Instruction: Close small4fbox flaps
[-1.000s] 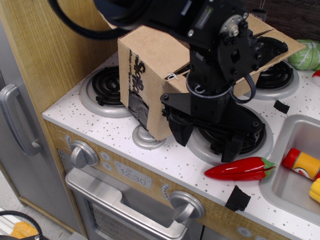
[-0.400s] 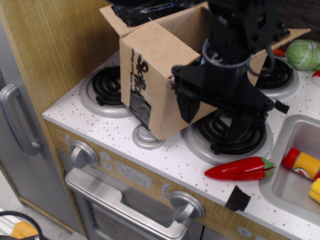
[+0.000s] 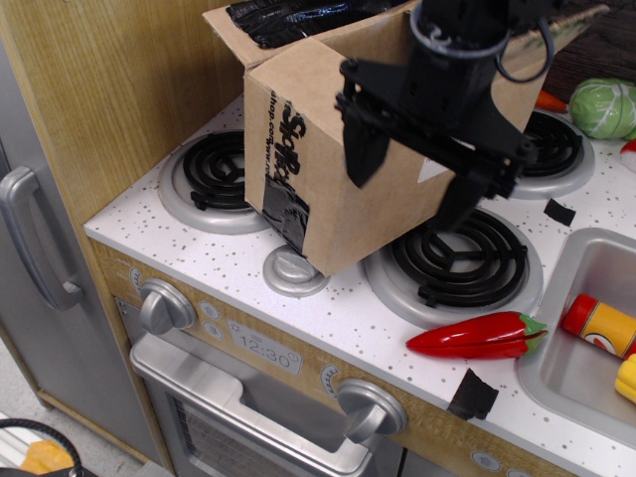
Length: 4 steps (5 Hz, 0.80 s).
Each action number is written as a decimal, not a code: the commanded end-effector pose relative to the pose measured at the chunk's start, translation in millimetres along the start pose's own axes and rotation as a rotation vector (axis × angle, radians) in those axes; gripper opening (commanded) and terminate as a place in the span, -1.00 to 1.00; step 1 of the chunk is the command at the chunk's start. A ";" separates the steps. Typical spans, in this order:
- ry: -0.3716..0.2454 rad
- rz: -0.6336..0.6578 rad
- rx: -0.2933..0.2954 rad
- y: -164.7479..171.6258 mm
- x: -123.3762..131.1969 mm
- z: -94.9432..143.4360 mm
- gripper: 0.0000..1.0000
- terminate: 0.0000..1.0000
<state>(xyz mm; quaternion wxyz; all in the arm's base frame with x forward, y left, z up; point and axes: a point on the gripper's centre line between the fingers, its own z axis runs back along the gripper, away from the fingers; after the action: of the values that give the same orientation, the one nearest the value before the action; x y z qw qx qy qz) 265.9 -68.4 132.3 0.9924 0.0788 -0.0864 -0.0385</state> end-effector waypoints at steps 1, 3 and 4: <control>-0.094 -0.065 0.083 12.2 24.7 28.5 1.00 -1.00; -0.118 -0.120 0.118 28.9 33.8 26.5 1.00 -1.00; -0.133 -0.141 0.102 38.6 34.4 14.7 1.00 -1.00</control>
<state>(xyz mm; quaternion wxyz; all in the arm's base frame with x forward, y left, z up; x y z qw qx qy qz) 297.0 -37.4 147.5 0.9761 0.1211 -0.1401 -0.1137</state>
